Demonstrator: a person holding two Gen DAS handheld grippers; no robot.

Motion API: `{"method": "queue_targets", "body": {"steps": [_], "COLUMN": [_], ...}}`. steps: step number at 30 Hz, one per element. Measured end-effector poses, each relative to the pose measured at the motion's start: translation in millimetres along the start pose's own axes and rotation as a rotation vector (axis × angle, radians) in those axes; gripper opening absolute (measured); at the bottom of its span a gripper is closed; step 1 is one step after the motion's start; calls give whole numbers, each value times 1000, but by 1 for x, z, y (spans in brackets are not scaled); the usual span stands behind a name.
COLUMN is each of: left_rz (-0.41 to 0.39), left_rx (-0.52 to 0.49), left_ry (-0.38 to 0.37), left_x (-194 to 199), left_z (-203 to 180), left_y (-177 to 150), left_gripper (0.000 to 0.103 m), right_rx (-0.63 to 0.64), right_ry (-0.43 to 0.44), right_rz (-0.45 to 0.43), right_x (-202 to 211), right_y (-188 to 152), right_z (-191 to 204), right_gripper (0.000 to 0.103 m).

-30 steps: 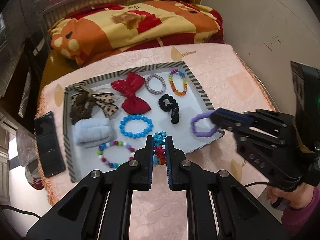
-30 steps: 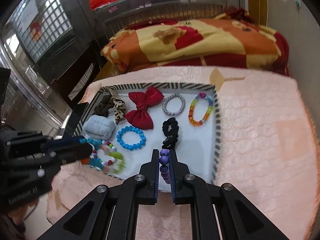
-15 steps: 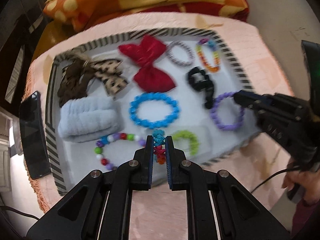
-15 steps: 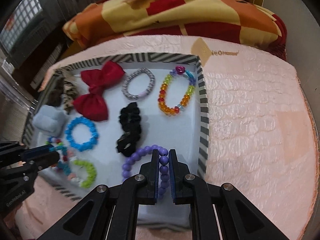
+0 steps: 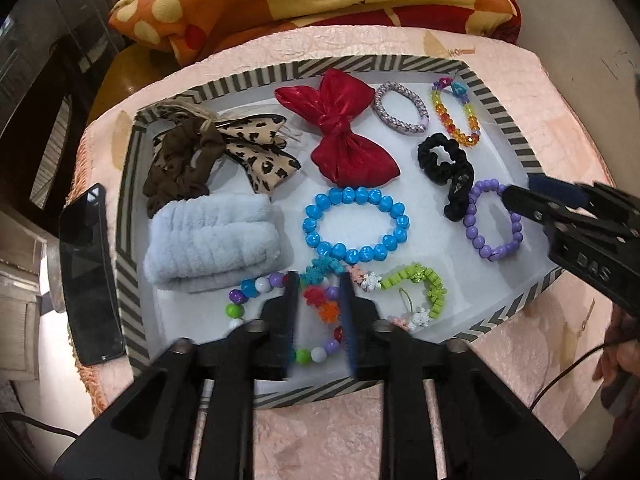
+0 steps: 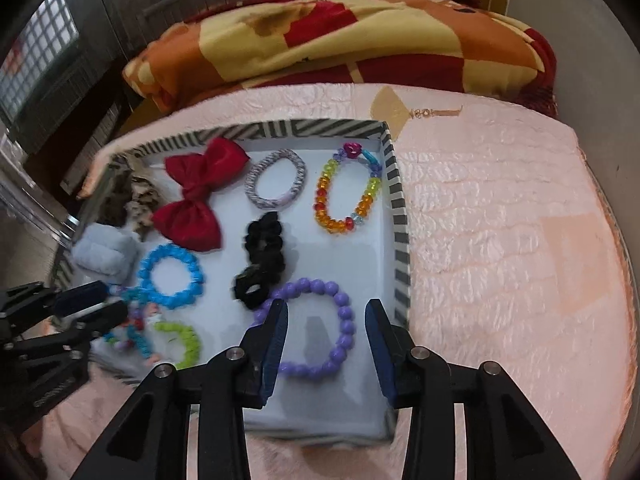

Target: Organize jewelry

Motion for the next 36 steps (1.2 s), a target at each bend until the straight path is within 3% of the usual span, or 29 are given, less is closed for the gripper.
{"method": "queue_targets", "body": {"steps": [1,8,10,12,21,36], "left_rz": [-5,-41,-54,-75,-149,-173], "left_rx": [8,71,90,107,168,185], "left_ry": [3,42,53,67,113,143], "left_x": [2,22,29,38,70,85], "left_z": [0,6,8,10,22,16], "left_y": [0,-7,-10,-12,-22,-38], "left_gripper": [36,42,42,42,42,42], "right_rx": [-8,-64,-76,-72,-68,-56], "right_ry": [12,52,51,50,47,44], "right_rz": [-12,-83,-95,-116,-116,-132], "right_x": [5,37,41,47,55,69], "right_y": [-1,-6,-6,-8,-18,-27], "right_z": [2,19,23,29,42,48], "right_gripper": [39,47,62,68,69,70]}}
Point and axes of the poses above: each gripper's, at about its wrist camera, not at the fingertips, and x roughly against the way its jaws point, z to its left, y to its top, the point moved 4 cm from there along -x, roughly the way its jaws point, and after that the axes turned 1 degree about -x, right-handed, at the moved point
